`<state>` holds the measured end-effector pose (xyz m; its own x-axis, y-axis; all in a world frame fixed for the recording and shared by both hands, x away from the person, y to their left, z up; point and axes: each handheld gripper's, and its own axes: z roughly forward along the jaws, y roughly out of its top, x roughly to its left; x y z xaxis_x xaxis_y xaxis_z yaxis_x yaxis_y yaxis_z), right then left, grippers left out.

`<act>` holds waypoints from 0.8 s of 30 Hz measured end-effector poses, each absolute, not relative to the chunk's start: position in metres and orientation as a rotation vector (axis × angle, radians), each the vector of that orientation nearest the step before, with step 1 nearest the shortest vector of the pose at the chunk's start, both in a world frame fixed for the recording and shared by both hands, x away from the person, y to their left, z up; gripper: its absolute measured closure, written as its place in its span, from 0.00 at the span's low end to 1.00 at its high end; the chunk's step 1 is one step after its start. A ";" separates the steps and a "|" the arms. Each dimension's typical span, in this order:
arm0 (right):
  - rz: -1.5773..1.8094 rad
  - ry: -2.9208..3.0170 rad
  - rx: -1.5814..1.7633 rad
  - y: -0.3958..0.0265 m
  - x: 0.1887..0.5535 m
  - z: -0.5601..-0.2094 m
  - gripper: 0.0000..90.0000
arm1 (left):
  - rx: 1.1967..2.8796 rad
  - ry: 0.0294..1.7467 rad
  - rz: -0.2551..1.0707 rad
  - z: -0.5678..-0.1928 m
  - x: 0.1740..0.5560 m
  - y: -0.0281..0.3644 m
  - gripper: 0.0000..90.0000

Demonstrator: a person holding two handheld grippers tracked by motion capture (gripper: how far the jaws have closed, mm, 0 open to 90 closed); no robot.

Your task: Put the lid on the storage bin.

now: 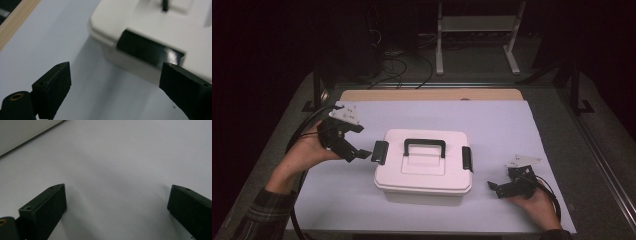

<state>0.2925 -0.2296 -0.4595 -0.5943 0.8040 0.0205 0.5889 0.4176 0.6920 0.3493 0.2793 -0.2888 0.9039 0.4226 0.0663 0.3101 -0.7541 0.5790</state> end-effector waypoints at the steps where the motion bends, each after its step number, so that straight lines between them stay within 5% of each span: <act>1: 0.964 2.362 1.205 -0.230 0.292 -0.459 0.02 | 2.478 0.556 0.270 -0.294 0.348 0.284 0.10; 24: 0.965 2.362 1.206 -0.230 0.292 -0.459 0.02 | 2.313 0.917 0.384 -0.412 0.316 0.333 0.10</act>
<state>0.2923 -0.2295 -0.4595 -0.5934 0.8046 0.0216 0.5897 0.4163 0.6920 0.3156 0.3333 -0.4123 0.7176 0.6953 0.0407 0.5171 -0.5710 0.6376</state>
